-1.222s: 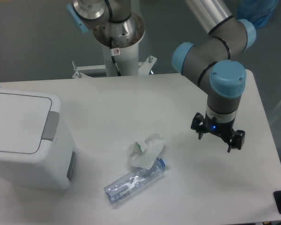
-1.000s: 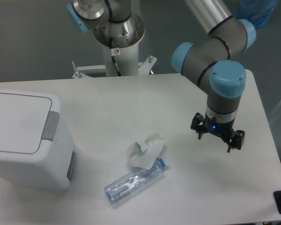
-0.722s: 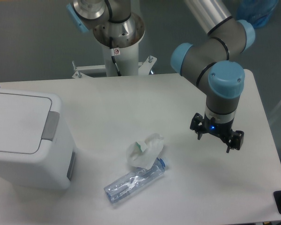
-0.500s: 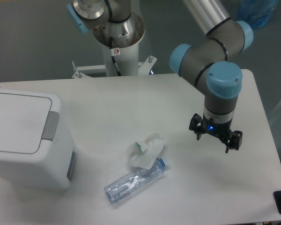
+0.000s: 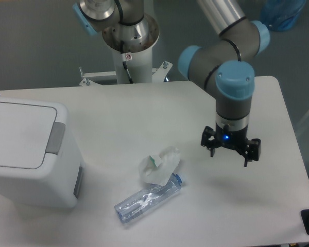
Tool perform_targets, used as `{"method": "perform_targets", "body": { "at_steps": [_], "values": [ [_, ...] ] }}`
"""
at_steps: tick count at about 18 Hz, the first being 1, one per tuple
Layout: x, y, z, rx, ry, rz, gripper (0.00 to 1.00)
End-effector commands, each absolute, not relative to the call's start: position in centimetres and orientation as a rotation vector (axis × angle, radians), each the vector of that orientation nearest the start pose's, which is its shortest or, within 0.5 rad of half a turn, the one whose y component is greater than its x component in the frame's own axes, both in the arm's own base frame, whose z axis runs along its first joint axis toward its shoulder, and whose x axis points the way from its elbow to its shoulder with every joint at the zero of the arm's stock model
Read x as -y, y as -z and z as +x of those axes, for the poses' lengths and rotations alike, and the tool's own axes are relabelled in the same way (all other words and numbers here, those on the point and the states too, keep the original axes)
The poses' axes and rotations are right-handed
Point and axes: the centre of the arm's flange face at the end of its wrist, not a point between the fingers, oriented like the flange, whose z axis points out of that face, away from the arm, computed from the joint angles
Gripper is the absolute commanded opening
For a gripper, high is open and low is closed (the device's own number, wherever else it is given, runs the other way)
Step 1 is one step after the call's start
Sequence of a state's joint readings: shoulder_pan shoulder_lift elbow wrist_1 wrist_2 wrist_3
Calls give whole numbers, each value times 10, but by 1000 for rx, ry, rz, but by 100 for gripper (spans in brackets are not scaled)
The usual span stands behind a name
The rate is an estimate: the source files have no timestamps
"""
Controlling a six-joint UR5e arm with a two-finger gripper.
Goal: Open the trash can
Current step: 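Move the gripper across the table toward the white trash can lid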
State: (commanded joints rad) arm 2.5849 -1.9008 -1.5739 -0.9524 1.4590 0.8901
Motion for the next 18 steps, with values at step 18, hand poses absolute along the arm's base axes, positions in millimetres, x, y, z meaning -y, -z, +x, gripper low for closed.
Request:
{"method": "perform_targets", "body": {
  "at_steps": [18],
  "values": [
    [-541, -492, -282, 410, 150, -2749, 100]
  ]
}}
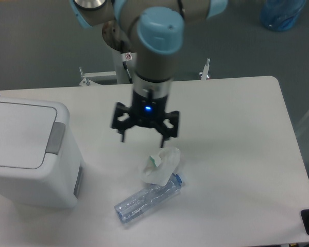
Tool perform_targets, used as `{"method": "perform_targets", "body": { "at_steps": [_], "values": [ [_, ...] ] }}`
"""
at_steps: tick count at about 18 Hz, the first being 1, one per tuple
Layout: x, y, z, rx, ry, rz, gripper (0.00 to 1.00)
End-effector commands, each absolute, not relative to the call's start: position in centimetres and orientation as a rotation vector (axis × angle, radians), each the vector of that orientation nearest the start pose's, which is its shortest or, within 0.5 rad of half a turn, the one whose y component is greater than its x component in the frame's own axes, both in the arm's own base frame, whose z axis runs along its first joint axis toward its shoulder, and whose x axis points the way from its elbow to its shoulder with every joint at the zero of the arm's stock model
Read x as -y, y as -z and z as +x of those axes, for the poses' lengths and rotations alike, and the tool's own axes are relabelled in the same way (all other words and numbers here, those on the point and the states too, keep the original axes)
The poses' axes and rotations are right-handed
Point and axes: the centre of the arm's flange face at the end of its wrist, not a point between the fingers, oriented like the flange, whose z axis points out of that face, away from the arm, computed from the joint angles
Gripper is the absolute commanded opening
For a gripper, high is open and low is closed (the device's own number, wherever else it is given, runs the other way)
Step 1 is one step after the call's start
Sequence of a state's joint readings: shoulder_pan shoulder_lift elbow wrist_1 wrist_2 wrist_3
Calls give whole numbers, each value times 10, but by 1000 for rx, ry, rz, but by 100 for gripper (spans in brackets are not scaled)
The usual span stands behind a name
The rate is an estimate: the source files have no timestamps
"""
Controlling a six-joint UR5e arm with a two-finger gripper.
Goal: Open the trash can
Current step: 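Move the gripper across the table toward the white trash can lid, then lower the gripper fingers onto the edge of the trash can lid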
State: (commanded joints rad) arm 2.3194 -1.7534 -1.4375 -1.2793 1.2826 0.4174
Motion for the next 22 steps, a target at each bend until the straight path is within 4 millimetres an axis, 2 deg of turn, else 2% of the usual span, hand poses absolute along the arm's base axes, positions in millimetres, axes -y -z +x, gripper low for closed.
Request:
{"method": "perform_targets", "body": {
  "at_steps": [3, 5, 9, 15, 22],
  "values": [
    [-558, -514, -265, 427, 166, -2701, 100],
    [-563, -521, -261, 424, 179, -2683, 100],
    [-573, -516, -236, 392, 195, -2704, 100],
    [-583, -502, -228, 376, 207, -2729, 100],
    [-588, -492, -231, 380, 216, -2739, 100]
  ]
}}
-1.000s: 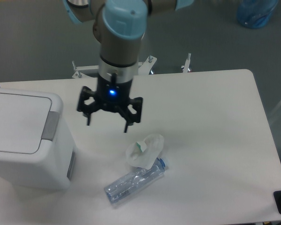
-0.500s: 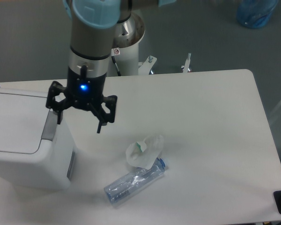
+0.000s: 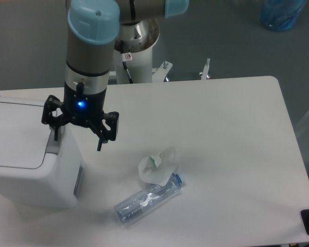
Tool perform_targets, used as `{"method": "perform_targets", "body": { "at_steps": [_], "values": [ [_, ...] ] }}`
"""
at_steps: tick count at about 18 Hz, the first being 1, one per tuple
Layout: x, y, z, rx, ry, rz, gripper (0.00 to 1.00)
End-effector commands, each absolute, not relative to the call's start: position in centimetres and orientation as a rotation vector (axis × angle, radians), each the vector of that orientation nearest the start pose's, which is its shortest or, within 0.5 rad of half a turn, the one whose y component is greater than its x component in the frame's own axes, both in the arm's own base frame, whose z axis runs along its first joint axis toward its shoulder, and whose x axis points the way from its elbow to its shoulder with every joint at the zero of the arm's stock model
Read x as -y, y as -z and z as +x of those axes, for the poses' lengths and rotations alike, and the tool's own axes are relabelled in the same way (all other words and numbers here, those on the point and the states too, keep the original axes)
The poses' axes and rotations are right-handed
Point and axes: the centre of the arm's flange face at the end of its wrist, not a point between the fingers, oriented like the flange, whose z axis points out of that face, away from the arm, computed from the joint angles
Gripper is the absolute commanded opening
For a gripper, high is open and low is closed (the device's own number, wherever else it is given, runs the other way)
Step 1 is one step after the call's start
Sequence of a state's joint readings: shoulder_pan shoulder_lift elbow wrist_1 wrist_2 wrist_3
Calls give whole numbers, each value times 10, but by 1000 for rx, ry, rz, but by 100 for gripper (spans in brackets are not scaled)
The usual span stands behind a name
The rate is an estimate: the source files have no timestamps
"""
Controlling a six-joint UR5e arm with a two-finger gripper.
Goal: Open the trash can
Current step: 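Lower the gripper fingers onto the edge of the trash can lid, then lift the lid edge with the gripper and pull back from the can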
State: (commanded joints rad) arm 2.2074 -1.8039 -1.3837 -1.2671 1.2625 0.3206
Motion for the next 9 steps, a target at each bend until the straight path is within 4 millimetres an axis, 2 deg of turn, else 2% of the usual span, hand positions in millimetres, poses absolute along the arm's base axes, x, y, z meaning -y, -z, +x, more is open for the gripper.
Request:
{"method": "perform_targets", "body": {
  "at_steps": [9],
  "values": [
    [-590, -485, -233, 384, 225, -2749, 100]
  ]
}}
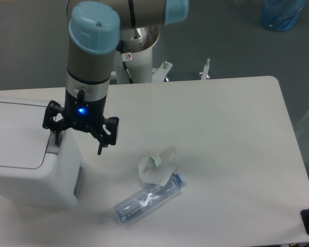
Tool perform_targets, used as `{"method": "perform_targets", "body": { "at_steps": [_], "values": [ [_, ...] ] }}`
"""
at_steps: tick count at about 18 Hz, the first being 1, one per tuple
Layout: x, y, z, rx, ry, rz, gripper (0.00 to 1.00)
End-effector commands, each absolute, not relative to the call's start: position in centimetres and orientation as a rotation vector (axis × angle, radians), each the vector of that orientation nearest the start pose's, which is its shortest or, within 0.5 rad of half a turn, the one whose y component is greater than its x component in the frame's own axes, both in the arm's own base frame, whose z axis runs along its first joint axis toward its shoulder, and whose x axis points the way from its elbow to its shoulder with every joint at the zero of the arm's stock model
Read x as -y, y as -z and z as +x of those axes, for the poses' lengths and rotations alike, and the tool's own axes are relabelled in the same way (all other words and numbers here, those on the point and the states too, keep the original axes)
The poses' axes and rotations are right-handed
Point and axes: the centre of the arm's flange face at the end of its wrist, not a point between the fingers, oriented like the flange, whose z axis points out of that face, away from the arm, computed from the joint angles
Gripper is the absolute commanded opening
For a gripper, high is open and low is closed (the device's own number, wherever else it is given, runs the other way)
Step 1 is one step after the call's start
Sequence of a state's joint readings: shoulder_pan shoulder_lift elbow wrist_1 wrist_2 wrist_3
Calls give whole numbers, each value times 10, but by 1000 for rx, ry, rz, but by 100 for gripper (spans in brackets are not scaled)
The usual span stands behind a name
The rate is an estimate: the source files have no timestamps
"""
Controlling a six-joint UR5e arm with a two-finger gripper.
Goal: Open the trash can
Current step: 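Lift the lid edge with the gripper and pull back from the can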
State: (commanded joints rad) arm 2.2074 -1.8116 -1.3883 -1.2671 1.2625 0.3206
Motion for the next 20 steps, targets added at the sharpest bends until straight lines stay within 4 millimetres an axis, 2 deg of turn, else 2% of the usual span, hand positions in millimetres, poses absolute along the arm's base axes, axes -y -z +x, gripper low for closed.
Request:
{"method": "perform_targets", "body": {
  "at_steps": [4, 9, 11, 14, 16, 20],
  "values": [
    [-591, -483, -233, 385, 226, -2750, 100],
    [-590, -498, -234, 376, 206, -2728, 100],
    [-586, -500, -246, 380, 193, -2722, 100],
    [-570, -495, -295, 458, 157, -2694, 100],
    [-565, -478, -331, 486, 118, -2685, 100],
    [-552, -452, -382, 520, -98, -2750, 100]
  ]
}}
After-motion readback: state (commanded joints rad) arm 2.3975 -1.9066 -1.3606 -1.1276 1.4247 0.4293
